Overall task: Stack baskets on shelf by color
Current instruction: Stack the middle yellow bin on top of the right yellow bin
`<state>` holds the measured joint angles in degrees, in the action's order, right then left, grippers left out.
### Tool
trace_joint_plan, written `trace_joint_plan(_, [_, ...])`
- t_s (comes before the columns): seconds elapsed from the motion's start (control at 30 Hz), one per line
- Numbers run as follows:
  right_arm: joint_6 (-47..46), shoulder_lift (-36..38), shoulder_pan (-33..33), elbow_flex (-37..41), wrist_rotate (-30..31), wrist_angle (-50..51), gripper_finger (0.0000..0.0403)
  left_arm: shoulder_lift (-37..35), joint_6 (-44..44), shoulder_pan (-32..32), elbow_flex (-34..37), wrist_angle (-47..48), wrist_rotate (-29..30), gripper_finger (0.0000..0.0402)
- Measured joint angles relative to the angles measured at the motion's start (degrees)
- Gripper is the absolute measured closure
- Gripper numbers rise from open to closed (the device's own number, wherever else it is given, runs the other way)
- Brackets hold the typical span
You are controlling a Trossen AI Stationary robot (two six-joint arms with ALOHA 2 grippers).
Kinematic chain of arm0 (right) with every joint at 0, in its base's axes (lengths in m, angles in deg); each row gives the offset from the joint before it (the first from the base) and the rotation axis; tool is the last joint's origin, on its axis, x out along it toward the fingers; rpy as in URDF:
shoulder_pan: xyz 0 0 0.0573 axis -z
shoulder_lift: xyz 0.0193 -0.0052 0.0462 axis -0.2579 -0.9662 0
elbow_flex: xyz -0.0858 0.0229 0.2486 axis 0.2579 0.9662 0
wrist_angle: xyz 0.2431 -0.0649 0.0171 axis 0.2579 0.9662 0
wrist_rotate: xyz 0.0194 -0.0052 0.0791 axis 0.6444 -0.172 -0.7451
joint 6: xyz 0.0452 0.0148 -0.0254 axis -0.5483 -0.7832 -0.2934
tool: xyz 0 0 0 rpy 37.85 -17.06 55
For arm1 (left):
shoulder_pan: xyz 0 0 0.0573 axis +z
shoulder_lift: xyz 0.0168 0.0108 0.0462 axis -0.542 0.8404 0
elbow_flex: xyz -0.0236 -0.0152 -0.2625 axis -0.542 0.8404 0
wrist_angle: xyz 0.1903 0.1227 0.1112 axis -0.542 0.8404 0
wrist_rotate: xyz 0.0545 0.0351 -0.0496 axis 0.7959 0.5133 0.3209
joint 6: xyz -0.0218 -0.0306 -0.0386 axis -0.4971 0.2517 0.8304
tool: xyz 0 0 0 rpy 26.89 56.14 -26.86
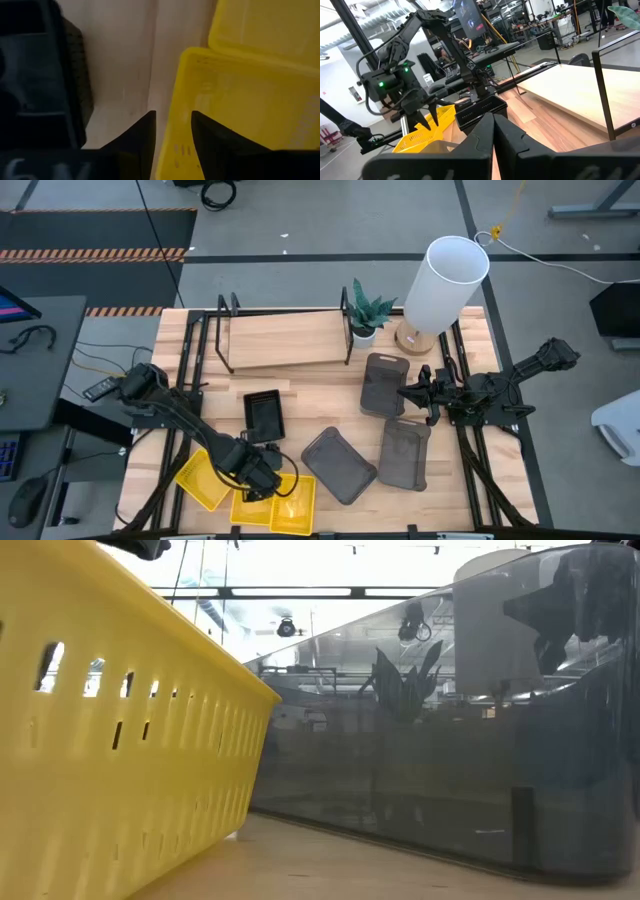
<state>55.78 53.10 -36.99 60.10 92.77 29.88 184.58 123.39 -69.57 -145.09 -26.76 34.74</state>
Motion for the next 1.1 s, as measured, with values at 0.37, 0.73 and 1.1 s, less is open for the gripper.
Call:
trace_joint_plan(0.37, [0.0,0.0,0.0,0.0,-0.01,-0.14,0.0387,4.87,-4.11,0.3,0.04,-0.73,-1.63,0.029])
trace_joint_plan(0.73, [0.0,0.0,0.0,0.0,0.0,-0.33,0.0387,4.64,-10.72,0.96,0.02,1.33,-0.04,0.0383])
trace_joint_plan(1.1, [0.0,0.01,0.0,0.0,-0.02,-0.37,0.0387,-1.73,-11.39,1.59,0.09,6.21,3.23,0.0384])
